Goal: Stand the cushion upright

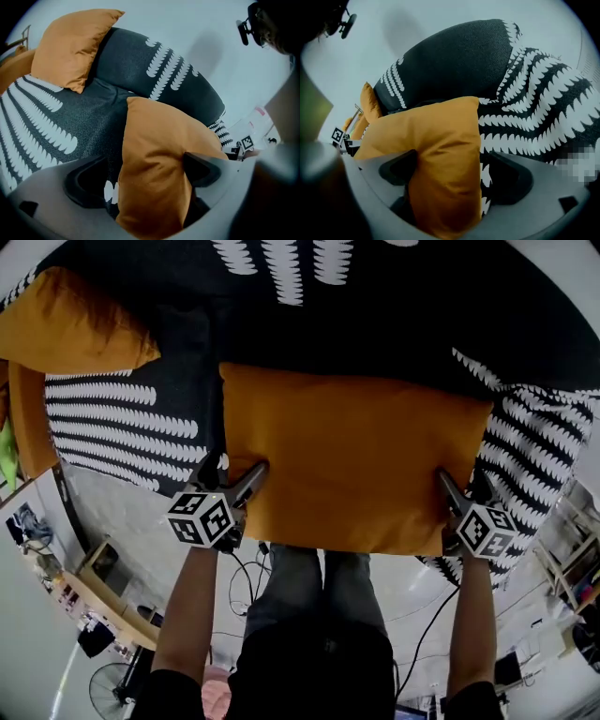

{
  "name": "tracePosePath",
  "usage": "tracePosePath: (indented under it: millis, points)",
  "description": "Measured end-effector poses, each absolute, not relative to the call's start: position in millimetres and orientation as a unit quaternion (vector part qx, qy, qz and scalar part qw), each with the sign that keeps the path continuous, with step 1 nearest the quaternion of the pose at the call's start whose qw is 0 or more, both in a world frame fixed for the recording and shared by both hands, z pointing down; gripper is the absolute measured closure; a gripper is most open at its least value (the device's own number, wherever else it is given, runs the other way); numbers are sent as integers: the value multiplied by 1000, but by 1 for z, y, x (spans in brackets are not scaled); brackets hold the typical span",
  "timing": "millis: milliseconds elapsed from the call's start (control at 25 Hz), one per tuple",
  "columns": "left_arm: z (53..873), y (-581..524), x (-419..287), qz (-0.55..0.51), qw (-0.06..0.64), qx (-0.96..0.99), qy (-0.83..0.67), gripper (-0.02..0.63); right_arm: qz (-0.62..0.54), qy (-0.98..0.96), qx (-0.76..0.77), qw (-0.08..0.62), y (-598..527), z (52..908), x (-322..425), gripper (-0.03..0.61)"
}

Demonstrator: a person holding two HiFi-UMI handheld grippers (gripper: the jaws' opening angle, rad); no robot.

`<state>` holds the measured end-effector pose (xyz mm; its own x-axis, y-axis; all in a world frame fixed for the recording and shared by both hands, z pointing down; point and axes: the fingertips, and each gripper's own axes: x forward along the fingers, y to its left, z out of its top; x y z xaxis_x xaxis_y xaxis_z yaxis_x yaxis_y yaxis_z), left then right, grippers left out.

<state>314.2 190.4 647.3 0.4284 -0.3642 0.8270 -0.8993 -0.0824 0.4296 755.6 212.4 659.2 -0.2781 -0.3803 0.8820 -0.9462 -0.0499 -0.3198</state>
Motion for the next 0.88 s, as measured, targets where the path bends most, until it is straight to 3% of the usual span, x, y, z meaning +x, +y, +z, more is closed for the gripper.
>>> tracePosePath:
  millis: [400, 600, 640, 880]
  points:
    - [680, 194, 323, 224, 578, 679, -393, 83, 546, -601, 533, 238, 221, 689, 746, 91]
    - [668, 187, 332, 211, 584, 687, -377, 84, 561, -612, 514, 214, 215, 677, 739, 99]
    - [667, 187, 334, 208, 583, 691, -374, 86, 561, -617, 511, 209, 216, 674, 736, 125]
    - [642, 198, 353, 196, 541, 738, -353, 236, 513, -660, 507, 210, 226, 643, 711, 259]
